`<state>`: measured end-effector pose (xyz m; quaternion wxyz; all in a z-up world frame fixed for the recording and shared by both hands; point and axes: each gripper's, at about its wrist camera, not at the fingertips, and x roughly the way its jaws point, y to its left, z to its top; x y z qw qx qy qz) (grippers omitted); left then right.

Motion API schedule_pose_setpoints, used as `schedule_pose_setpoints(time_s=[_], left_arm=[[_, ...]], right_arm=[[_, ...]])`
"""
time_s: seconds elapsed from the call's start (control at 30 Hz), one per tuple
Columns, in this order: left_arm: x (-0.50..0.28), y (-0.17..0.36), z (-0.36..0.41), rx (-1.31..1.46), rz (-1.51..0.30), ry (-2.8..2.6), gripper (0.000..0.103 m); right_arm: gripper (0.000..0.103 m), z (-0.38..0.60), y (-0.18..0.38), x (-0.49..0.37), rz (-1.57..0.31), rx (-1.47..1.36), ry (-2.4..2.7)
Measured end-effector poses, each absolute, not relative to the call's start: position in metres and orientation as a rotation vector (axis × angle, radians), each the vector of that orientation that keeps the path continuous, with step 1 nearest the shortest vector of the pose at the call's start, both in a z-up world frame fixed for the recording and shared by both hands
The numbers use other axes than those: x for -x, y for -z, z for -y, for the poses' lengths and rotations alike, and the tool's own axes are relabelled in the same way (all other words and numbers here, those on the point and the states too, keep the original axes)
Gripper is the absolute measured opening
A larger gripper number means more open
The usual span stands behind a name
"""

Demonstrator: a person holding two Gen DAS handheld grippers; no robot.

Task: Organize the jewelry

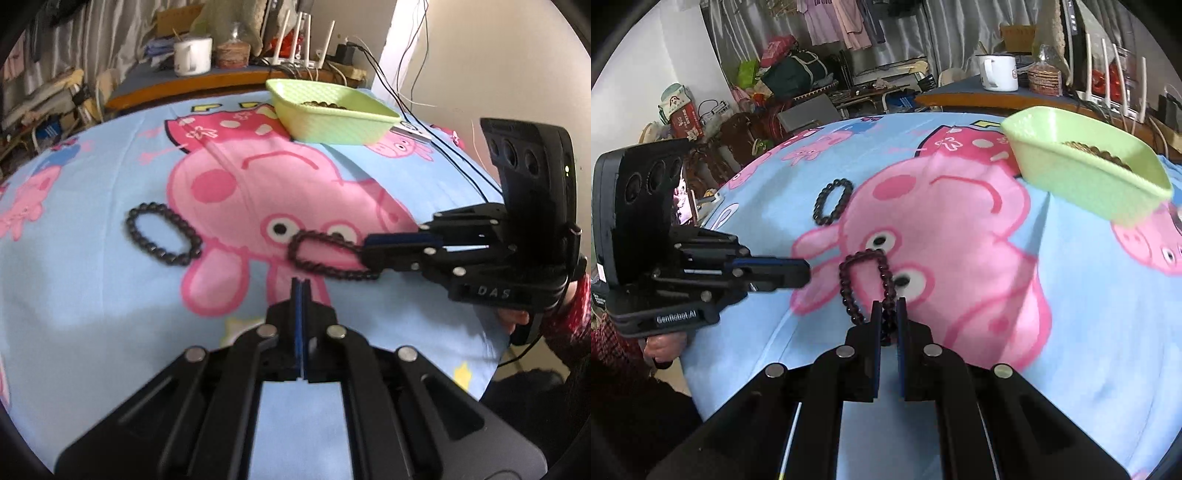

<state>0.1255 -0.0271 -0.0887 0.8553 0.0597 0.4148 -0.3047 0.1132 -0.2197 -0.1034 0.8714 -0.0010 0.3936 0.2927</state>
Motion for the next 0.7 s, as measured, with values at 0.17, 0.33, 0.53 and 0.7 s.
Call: schedule_pose_setpoints(time_s=[0.17, 0.33, 0.53, 0.7], left_arm=[[-0.137, 0.083, 0.027, -0.057, -0.925, 0.661, 0.0], [-0.152, 0.085, 0.048, -0.08, -0.955, 0.67, 0.011], [-0.16, 0.095, 0.061, -0.152, -0.964, 0.626, 0.027], [-0.154, 0.096, 0.059, -0.194, -0.937, 0.594, 0.04]], right_arm=[[0.0, 0.223, 0.105, -0.109, -0.813, -0.019, -0.594], [0.0, 0.223, 0.106, -0.112, -0.817, -0.033, -0.587], [0.0, 0.216, 0.102, -0.108, -0.793, 0.05, -0.553], [0.0, 0.216, 0.104, -0.115, -0.807, 0.052, -0.564]])
